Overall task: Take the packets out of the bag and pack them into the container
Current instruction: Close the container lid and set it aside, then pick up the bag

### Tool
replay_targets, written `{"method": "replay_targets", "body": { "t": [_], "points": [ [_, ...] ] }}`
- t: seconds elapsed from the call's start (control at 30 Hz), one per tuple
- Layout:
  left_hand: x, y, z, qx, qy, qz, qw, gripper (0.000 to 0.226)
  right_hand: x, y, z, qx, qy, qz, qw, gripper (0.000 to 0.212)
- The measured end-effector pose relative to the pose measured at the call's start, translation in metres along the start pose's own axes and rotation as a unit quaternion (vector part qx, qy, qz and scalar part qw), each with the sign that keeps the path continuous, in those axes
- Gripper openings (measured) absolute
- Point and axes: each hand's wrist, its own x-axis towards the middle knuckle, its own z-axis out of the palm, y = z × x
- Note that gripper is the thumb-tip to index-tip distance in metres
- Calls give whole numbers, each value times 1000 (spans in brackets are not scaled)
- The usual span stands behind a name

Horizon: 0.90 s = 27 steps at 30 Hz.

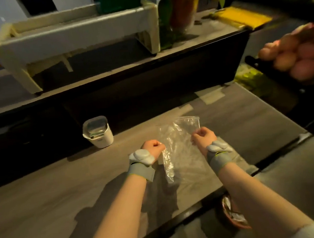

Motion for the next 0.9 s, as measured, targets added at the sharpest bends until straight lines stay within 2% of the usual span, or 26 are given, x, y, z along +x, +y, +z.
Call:
{"method": "replay_targets", "body": {
  "t": [0.13,0.33,0.57,0.7,0.8,0.87,0.9],
  "points": [
    [-10,35,76,8,-52,-10,999,32,20,48,-69,10,19,33,999,14],
    [-41,78,207,11,-96,-39,995,32,39,118,-177,-6,19,76,997,18],
    [-61,75,333,58,-203,-66,975,33,38,210,-253,-32,16,132,991,18],
    [-57,51,380,95,-247,-92,960,35,44,265,-262,-57,24,149,987,14],
    [-44,20,413,102,-236,-112,960,28,57,309,-255,-77,37,155,984,14],
    [-33,4,432,96,-195,-123,968,4,69,335,-247,-86,42,161,982,14],
    [-22,-14,450,96,-174,-118,973,17,79,357,-239,-88,55,159,982,18]
  ]
}}
